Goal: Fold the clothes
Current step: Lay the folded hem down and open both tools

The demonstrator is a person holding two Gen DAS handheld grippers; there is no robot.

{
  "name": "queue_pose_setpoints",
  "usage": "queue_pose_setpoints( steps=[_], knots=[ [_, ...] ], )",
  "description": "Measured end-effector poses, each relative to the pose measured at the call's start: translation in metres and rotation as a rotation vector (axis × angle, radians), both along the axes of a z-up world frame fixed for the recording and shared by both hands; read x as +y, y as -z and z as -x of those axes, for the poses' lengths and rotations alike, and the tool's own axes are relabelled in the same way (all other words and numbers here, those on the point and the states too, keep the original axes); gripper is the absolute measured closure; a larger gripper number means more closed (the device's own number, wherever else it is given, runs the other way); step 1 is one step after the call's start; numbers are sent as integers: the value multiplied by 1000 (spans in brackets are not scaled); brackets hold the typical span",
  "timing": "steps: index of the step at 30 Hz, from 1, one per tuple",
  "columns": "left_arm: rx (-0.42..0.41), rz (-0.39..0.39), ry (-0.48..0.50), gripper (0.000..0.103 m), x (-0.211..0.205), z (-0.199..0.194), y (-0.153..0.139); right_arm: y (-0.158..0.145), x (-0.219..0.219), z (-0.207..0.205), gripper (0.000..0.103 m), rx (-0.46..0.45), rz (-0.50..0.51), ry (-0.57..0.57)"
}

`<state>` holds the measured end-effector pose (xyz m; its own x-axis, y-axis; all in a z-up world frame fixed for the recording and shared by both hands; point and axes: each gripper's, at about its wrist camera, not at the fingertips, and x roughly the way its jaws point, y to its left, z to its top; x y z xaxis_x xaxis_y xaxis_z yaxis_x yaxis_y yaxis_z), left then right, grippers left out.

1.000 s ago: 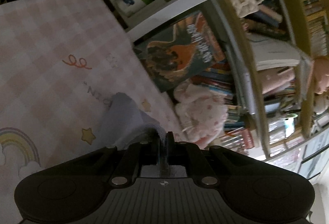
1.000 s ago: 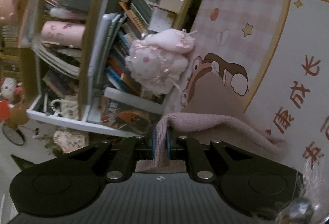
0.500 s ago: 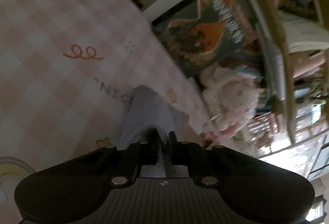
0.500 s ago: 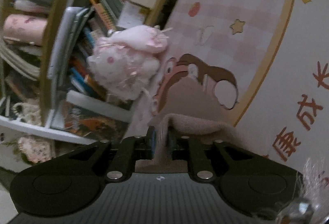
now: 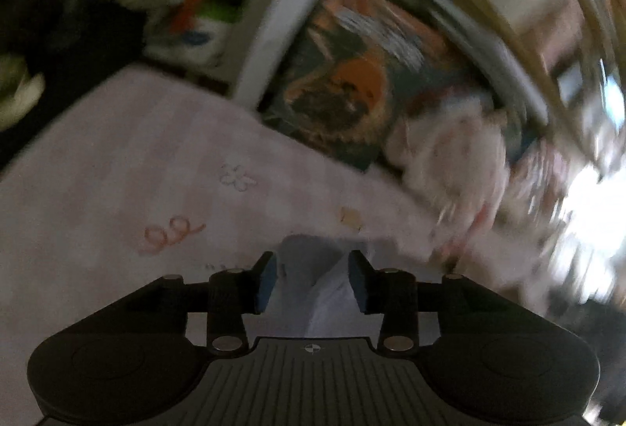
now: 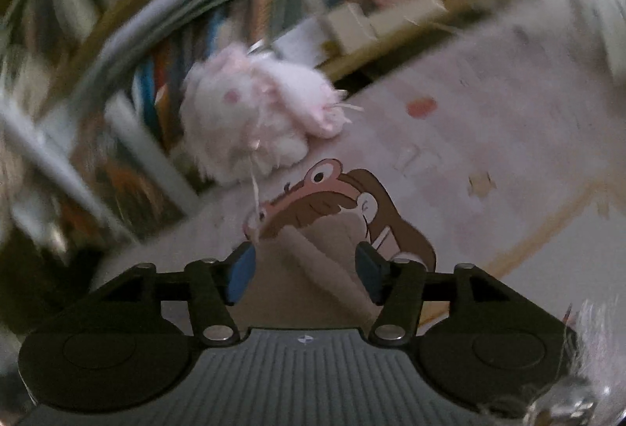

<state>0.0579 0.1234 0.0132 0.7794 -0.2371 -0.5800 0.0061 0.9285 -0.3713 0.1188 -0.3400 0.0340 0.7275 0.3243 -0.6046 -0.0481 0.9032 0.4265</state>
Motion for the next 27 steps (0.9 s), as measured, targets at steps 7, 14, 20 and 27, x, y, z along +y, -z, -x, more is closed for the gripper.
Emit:
queue_pose_setpoints(
  steps=[7,14,20,27],
  knots=[
    [-24,-249,151,85,-45,-31,11,16,40,-30,72,12,326,-125],
    [-20,0,6,100,-7,-32,23,12,2,-33,98,5,-6,8],
    [46,-75,-14,95,-13,-41,33,51,14,-48,98,90,104,25],
    [26,-102,-74,74,-8,-36,24,45,9,-44,84,95,110,45]
  ],
)
